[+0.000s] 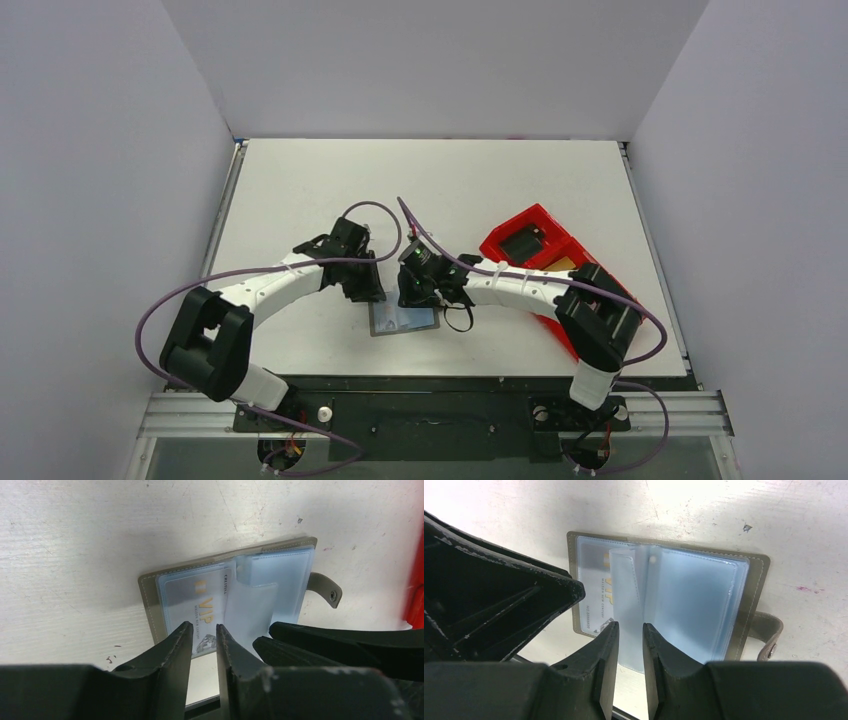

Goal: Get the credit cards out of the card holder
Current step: Remove the credit card from the card holder.

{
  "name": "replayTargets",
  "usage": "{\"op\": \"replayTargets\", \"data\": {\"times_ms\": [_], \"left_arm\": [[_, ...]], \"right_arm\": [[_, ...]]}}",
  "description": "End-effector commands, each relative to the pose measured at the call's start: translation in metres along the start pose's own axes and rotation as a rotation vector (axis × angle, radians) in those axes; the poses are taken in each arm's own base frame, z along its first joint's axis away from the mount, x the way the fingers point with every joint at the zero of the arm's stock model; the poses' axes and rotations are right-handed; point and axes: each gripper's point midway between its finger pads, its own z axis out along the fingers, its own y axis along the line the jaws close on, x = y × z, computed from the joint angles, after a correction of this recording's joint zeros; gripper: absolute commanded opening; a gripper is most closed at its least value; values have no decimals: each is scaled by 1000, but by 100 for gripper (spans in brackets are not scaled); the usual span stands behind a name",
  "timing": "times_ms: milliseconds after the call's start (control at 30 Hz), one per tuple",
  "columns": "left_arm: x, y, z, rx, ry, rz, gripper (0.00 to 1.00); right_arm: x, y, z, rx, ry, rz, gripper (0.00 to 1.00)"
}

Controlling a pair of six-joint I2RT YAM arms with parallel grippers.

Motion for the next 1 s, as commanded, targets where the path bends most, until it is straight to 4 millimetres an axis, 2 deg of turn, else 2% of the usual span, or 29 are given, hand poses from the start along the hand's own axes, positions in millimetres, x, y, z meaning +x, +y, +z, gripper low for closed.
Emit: {"op": "replayTargets", "data": {"times_ms": [0,167,400,500,733,967], "left_arm": [[-7,-14,0,46,-22,31,19],[-1,-26,10,56,4,55,11],[9,-63,23,140,48,74,9],[7,-76,26,179,50,63,10],[11,-77,39,177,82,52,16],[10,-73,37,174,84,49,19]], "right_arm": [[-19,-5,-14,8,-73,12,21],[-24,-23,-24,37,-108,33,21],[-35,-21,-44,25,-154,34,22],[-38,-20,-49,22,-166,38,22],[-36,-18,-48,14,-162,42,22],[-30,-6,-36,-48,-128,64,21]]}}
